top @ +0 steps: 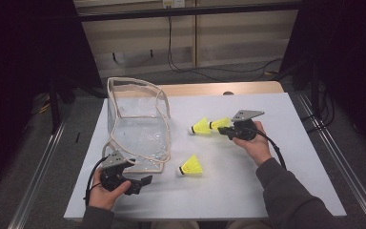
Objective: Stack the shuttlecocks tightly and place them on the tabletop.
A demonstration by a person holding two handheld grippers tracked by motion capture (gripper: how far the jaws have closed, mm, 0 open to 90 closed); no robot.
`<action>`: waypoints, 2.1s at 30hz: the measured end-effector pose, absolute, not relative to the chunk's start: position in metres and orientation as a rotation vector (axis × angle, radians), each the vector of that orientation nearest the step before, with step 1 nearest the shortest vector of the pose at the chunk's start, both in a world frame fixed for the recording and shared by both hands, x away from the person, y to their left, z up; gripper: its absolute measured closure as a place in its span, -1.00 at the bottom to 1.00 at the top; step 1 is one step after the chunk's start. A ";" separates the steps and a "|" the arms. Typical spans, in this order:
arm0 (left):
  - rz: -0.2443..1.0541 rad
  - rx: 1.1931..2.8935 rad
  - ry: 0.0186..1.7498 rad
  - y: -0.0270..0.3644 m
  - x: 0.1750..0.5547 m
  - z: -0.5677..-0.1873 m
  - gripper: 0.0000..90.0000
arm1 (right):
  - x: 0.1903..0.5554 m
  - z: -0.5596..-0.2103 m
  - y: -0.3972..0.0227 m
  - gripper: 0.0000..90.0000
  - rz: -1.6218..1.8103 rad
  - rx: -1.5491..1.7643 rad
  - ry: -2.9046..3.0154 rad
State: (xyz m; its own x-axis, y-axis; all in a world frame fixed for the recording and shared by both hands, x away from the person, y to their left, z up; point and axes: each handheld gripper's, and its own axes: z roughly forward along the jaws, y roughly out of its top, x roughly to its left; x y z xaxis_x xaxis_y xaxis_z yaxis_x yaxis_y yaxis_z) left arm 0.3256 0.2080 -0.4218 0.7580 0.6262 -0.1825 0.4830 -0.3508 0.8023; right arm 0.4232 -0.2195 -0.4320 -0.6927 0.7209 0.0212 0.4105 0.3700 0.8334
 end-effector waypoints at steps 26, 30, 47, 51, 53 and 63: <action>0.194 2.016 0.831 0.208 0.326 -0.421 -0.89 | 0.418 -0.439 -0.209 1.00 1.233 0.947 2.345; 0.195 2.012 0.833 0.208 0.325 -0.421 -0.89 | 0.418 -0.439 -0.208 1.00 1.230 0.948 2.348; 0.194 2.012 0.835 0.207 0.325 -0.422 -0.89 | 0.418 -0.442 -0.204 1.00 1.235 0.947 2.356; 0.196 2.013 0.835 0.208 0.325 -0.422 -0.89 | 0.418 -0.443 -0.203 1.00 1.237 0.949 2.357; 0.198 2.014 0.834 0.208 0.325 -0.422 -0.89 | 0.418 -0.444 -0.202 1.00 1.238 0.950 2.356; 0.197 2.014 0.837 0.208 0.325 -0.422 -0.89 | 0.419 -0.446 -0.202 1.00 1.238 0.959 2.358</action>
